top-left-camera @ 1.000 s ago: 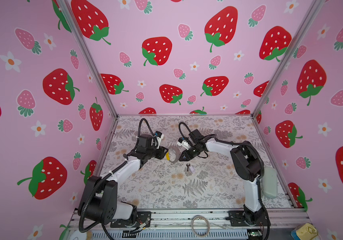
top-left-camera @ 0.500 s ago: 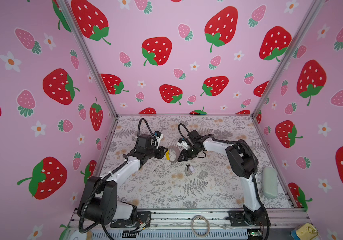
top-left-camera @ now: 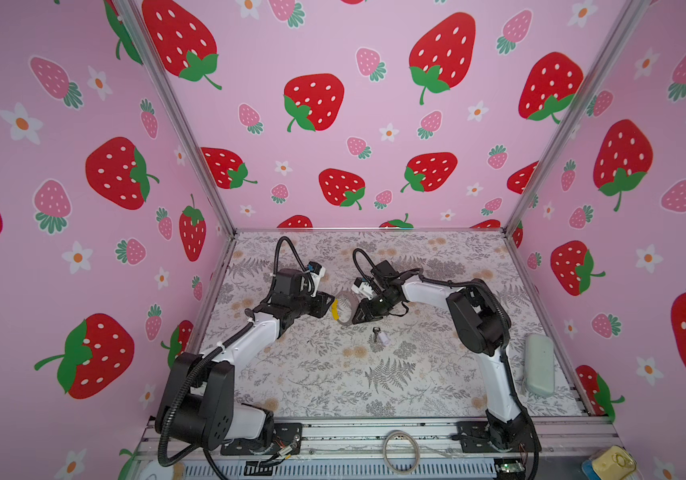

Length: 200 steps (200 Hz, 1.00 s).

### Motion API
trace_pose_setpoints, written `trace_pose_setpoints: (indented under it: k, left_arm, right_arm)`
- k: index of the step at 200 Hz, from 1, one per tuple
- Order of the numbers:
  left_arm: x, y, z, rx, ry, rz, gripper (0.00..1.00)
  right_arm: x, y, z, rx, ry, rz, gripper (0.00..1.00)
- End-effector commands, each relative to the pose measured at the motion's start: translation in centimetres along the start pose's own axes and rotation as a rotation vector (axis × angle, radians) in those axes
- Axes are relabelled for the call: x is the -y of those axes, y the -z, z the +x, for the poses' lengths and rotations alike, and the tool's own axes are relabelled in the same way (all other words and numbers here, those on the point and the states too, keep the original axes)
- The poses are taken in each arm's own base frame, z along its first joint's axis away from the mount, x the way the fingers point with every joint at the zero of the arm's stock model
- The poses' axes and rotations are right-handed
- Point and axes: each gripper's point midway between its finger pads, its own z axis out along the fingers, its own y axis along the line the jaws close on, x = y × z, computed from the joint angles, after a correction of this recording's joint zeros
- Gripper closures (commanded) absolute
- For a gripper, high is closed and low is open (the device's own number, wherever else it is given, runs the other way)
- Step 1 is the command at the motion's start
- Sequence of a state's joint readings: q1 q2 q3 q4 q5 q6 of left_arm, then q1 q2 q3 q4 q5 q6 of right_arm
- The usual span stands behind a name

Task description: Put the keys on the keyring

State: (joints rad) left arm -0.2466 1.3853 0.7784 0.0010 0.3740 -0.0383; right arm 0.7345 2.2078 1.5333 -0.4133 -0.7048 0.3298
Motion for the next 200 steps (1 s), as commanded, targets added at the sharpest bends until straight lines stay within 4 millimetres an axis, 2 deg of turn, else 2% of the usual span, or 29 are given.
trace_pose_setpoints:
  k: [1,27,79,115,159,200]
  left_arm:
    - [0.0,0.3,-0.4,0.020,-0.008,0.002,0.58]
    - [0.0,0.4,-0.5,0.023,-0.010,-0.001,0.58]
    - [0.1,0.5,-0.6,0.026,-0.011,0.001,0.58]
    - [1.0,1.2,-1.2,0.056,-0.051,0.037,0.58]
    - [4.8,3.7,-2.2,0.168,-0.266,0.163,0.58]
    - [8.1,5.6,-0.9,0.236,-0.518,0.232,0.59]
  right_arm:
    - [0.9,-0.8,0.5,-0.029,-0.041,0.033,0.73]
    - [0.9,-0.5,0.5,-0.025,-0.041,0.045,0.80]
    - [0.8,-0.1,0.3,-0.010,-0.036,0.060,0.87]
    - [-0.4,0.9,0.0,0.008,-0.026,0.035,0.90]
    - [-3.0,2.4,0.2,0.004,-0.050,-0.069,0.92]
    - [-3.9,5.0,-0.3,0.012,-0.037,-0.068,0.92]
